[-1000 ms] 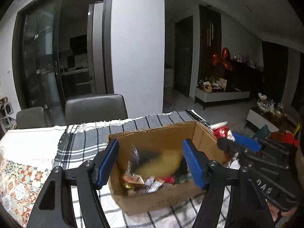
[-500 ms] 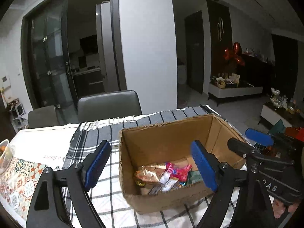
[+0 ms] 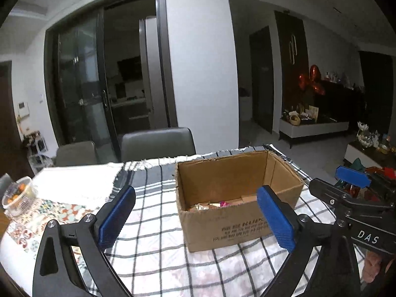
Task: Organize snacks
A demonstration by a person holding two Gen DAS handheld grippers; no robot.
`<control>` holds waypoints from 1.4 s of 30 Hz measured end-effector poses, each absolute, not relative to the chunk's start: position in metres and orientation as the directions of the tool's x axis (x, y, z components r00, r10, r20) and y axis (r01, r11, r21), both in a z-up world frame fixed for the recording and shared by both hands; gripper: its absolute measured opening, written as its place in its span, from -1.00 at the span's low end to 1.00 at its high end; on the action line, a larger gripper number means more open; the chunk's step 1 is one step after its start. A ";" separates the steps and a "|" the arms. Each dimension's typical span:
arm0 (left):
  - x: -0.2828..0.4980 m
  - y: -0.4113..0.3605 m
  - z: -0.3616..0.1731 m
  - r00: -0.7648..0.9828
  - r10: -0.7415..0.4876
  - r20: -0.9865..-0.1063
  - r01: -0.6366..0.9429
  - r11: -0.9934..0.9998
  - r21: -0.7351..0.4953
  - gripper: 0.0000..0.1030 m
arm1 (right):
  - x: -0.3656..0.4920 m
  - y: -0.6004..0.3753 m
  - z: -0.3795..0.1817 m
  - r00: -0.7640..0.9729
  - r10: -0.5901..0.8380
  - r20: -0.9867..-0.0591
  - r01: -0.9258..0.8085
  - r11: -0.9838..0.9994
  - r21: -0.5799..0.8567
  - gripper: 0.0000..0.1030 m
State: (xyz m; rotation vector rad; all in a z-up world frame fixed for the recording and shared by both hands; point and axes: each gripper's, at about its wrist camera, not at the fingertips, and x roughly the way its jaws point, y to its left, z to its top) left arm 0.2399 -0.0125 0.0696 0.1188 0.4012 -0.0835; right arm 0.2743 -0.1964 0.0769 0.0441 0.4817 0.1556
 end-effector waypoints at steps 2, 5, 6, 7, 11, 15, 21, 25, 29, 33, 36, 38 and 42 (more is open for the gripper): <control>0.223 -0.013 0.074 0.928 -0.049 -0.368 0.096 0.989 0.111 1.00 | 0.259 -0.196 0.083 0.883 0.159 -0.442 -0.139 0.987 0.077 0.42; 0.197 -0.012 0.078 0.942 -0.037 -0.334 0.081 0.990 0.117 1.00 | 0.237 -0.197 0.090 0.895 0.146 -0.421 -0.127 0.989 0.075 0.55; 0.189 -0.011 0.078 0.944 -0.034 -0.328 0.076 0.990 0.116 1.00 | 0.228 -0.197 0.093 0.898 0.139 -0.417 -0.122 0.990 0.066 0.55; 0.181 -0.010 0.078 0.946 -0.032 -0.322 0.073 0.991 0.115 1.00 | 0.222 -0.199 0.094 0.899 0.133 -0.417 -0.119 0.991 0.059 0.55; 0.152 -0.008 0.079 0.951 -0.020 -0.309 0.059 0.991 0.117 1.00 | 0.191 -0.201 0.099 0.905 0.102 -0.413 -0.097 0.995 0.033 0.55; 0.127 -0.009 0.079 0.951 -0.019 -0.308 0.065 0.988 0.139 1.00 | 0.163 -0.203 0.102 0.912 0.088 -0.400 -0.085 0.996 0.024 0.56; 0.097 -0.016 0.074 0.941 -0.051 -0.335 0.104 0.984 0.142 1.00 | 0.129 -0.205 0.101 0.906 0.103 -0.411 -0.102 0.995 0.024 0.58; 0.082 -0.017 0.071 0.936 -0.056 -0.348 0.107 0.986 0.128 1.00 | 0.113 -0.208 0.100 0.909 0.097 -0.405 -0.094 0.995 0.028 0.58; 0.072 -0.015 0.070 0.930 -0.063 -0.361 0.109 0.988 0.108 1.00 | 0.099 -0.208 0.098 0.911 0.094 -0.401 -0.090 0.996 0.030 0.58; 0.065 -0.014 0.071 0.931 -0.062 -0.361 0.106 0.989 0.104 1.00 | 0.092 -0.205 0.099 0.911 0.091 -0.402 -0.092 0.996 0.018 0.58; 0.060 -0.014 0.071 0.931 -0.071 -0.357 0.113 0.989 0.098 1.00 | 0.087 -0.203 0.100 0.910 0.098 -0.403 -0.097 0.995 0.022 0.58; 0.057 -0.015 0.071 0.933 -0.073 -0.352 0.115 0.988 0.101 1.00 | 0.084 -0.202 0.100 0.910 0.105 -0.402 -0.103 0.994 0.026 0.58; 0.054 -0.014 0.072 0.937 -0.072 -0.342 0.113 0.988 0.102 1.00 | 0.079 -0.201 0.100 0.914 0.102 -0.392 -0.104 0.994 0.017 0.58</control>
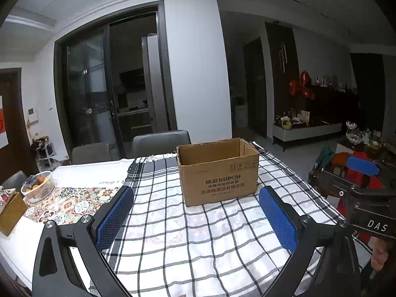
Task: Organize snacks
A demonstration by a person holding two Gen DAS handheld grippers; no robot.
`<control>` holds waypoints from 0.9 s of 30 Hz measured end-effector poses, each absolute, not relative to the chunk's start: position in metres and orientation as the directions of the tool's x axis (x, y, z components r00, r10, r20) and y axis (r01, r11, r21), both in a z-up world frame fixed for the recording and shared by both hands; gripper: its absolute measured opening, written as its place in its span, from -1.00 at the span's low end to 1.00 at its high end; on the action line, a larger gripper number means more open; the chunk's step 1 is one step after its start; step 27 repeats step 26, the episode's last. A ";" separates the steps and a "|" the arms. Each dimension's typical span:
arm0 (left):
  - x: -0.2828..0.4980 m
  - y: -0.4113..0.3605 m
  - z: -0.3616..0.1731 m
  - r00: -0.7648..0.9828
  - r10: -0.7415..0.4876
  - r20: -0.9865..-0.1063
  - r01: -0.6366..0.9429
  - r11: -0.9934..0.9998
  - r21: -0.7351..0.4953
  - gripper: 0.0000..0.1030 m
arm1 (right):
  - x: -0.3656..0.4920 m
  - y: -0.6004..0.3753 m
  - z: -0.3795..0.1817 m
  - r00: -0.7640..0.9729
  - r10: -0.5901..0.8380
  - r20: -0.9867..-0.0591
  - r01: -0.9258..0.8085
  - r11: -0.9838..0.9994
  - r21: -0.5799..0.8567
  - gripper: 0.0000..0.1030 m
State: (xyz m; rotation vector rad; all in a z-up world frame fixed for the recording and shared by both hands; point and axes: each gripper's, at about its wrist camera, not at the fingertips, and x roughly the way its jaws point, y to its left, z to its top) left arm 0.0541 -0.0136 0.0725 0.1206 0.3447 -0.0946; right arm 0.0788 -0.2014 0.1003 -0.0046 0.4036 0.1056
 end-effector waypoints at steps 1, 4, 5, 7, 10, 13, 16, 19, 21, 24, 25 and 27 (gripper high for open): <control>0.055 -0.013 0.073 0.937 -0.073 -0.343 0.114 0.988 0.103 1.00 | 0.078 -0.201 0.100 0.915 0.103 -0.390 -0.104 0.994 0.018 0.58; 0.055 -0.013 0.072 0.936 -0.072 -0.343 0.114 0.988 0.105 1.00 | 0.076 -0.200 0.100 0.915 0.107 -0.388 -0.110 0.994 0.016 0.58; 0.055 -0.013 0.072 0.937 -0.071 -0.343 0.113 0.988 0.104 1.00 | 0.075 -0.200 0.099 0.915 0.110 -0.388 -0.112 0.994 0.017 0.58; 0.055 -0.013 0.072 0.936 -0.071 -0.344 0.114 0.988 0.104 1.00 | 0.075 -0.200 0.099 0.915 0.110 -0.388 -0.112 0.994 0.019 0.58; 0.055 -0.014 0.072 0.937 -0.073 -0.343 0.115 0.988 0.104 1.00 | 0.074 -0.200 0.098 0.915 0.111 -0.387 -0.112 0.994 0.019 0.58; 0.051 -0.013 0.074 0.937 -0.071 -0.341 0.115 0.987 0.109 1.00 | 0.074 -0.199 0.098 0.915 0.114 -0.386 -0.116 0.993 0.018 0.58; 0.050 -0.012 0.076 0.937 -0.070 -0.342 0.114 0.987 0.110 1.00 | 0.073 -0.198 0.098 0.914 0.112 -0.390 -0.114 0.993 0.017 0.58; 0.049 -0.012 0.076 0.937 -0.076 -0.342 0.119 0.987 0.107 1.00 | 0.073 -0.197 0.098 0.913 0.111 -0.391 -0.114 0.993 0.016 0.58; 0.048 -0.012 0.077 0.936 -0.084 -0.342 0.126 0.987 0.100 1.00 | 0.073 -0.197 0.098 0.913 0.112 -0.391 -0.115 0.993 0.016 0.58; 0.049 -0.010 0.077 0.934 -0.086 -0.347 0.125 0.988 0.092 1.00 | 0.072 -0.196 0.098 0.912 0.115 -0.393 -0.117 0.993 0.018 0.58; 0.050 -0.011 0.078 0.933 -0.086 -0.348 0.125 0.988 0.090 1.00 | 0.072 -0.196 0.098 0.913 0.113 -0.393 -0.116 0.993 0.017 0.58; 0.050 -0.010 0.077 0.933 -0.087 -0.349 0.125 0.988 0.088 1.00 | 0.073 -0.196 0.098 0.913 0.114 -0.393 -0.117 0.993 0.017 0.58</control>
